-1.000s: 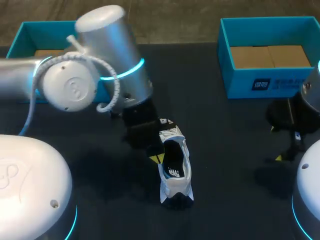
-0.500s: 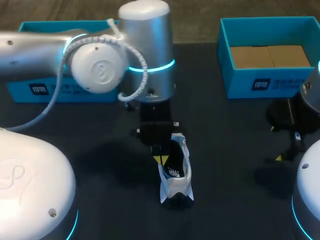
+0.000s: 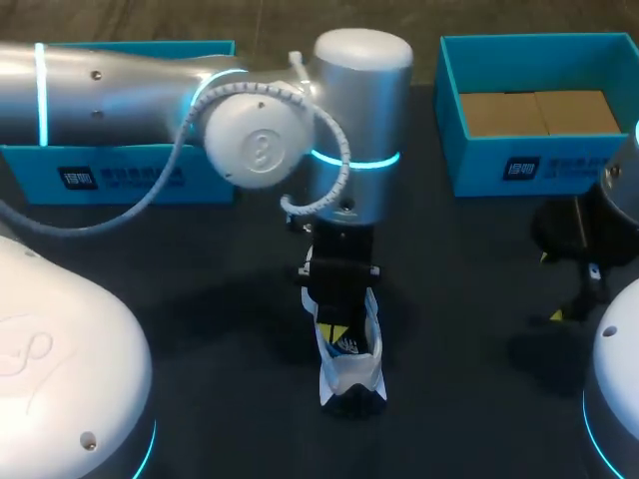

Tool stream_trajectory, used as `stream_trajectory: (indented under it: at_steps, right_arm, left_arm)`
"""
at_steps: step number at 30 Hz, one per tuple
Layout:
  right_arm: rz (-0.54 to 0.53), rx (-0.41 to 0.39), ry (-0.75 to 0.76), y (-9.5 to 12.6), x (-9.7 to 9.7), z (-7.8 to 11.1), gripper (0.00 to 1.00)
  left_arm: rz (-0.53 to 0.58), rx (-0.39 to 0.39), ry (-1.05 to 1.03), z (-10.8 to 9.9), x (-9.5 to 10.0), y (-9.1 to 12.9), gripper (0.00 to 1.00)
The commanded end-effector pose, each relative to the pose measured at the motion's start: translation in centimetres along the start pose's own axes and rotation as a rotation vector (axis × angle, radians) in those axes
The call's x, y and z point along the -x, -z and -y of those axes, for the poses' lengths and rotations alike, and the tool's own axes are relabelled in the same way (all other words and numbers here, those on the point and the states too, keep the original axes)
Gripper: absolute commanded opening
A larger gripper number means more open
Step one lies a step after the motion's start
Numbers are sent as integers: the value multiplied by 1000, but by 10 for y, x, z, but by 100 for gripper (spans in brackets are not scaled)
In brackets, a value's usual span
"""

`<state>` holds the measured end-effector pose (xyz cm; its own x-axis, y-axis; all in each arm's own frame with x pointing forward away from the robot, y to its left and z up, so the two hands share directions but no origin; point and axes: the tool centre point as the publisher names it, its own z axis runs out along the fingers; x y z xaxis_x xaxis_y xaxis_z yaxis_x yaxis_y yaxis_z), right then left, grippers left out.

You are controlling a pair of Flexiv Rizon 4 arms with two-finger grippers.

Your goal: Take the shoe out of the shoebox, open the shoe tongue, remove and reinsert the insole, then place the shoe into the shoebox

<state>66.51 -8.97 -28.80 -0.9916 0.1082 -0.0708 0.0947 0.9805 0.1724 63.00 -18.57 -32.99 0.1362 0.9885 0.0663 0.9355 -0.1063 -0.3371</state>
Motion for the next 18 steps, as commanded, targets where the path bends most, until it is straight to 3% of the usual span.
stream_trajectory:
  at_steps: [1,18]
  right_arm:
    - [3,1,2,0,-2,1,100]
    - [3,1,2,0,-2,1,100]
  left_arm:
    - [-40,-1,1,-1,4,-6,0]
    - [-12,11,-5,1,-1,-27,0]
